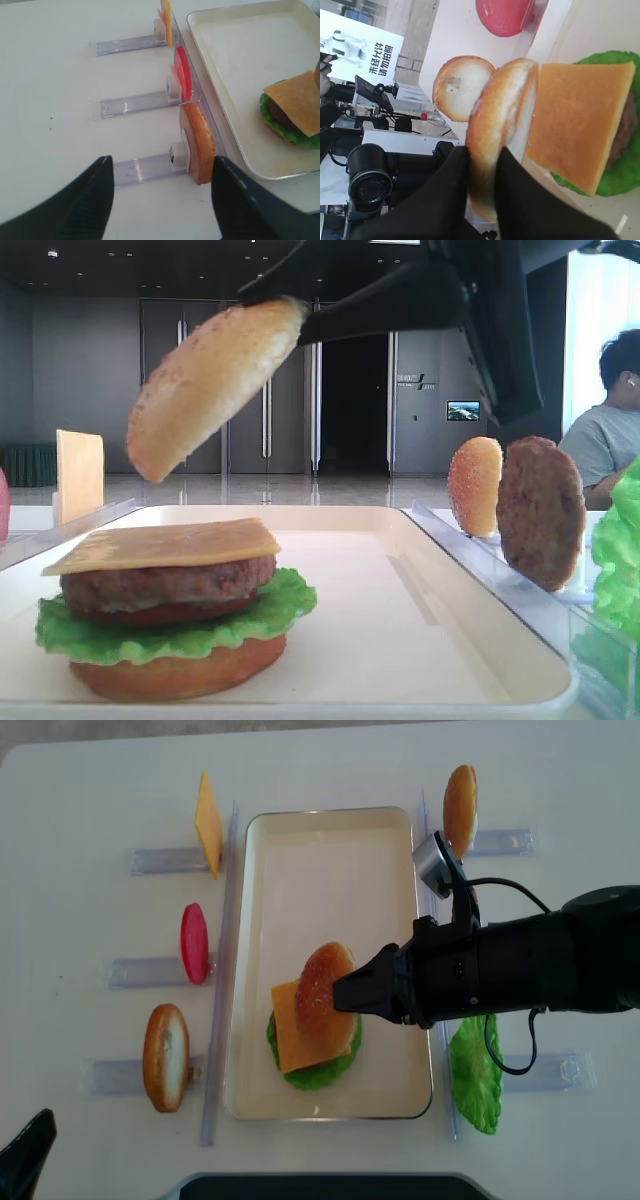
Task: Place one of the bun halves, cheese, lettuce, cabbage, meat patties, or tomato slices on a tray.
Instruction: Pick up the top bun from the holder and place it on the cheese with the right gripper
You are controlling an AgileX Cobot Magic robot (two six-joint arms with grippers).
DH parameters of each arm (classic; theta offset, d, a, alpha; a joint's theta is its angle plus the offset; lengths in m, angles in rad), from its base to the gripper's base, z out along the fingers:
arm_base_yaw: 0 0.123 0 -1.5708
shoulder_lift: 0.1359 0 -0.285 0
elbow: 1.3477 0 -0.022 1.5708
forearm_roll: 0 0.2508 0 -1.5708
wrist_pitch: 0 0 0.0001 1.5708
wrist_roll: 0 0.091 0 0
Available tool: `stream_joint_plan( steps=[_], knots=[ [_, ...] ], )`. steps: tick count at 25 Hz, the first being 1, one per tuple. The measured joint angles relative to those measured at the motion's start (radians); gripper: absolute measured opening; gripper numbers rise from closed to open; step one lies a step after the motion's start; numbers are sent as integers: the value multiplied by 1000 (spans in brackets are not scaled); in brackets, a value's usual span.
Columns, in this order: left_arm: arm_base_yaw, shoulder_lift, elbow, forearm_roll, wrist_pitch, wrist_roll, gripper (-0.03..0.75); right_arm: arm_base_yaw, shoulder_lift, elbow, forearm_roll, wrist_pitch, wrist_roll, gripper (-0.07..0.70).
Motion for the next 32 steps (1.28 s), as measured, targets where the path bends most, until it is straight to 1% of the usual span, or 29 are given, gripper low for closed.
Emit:
stream_joint_plan(
  steps=[6, 11, 13, 16, 19, 25, 32],
  knots=[
    [0, 0, 0, 0, 0, 0, 472, 7, 6, -28, 4, -17, 0, 146],
    [0, 0, 0, 0, 0, 0, 472, 19, 60, -33, 7, -2, 1, 146],
    [0, 0, 0, 0, 0, 0, 472, 28, 78, -48, 6, 10, 1, 146],
    [0, 0, 0, 0, 0, 0, 472, 32, 106, -93, 6, 57, 4, 146],
    [0, 0, 0, 0, 0, 0, 472, 46, 134, -138, 9, 85, 16, 146],
    [0, 0, 0, 0, 0, 0, 472, 88, 189, -162, 13, 107, 10, 146],
    [0, 0, 0, 0, 0, 0, 472, 84, 223, -178, 10, 109, -23, 146]
  ],
)
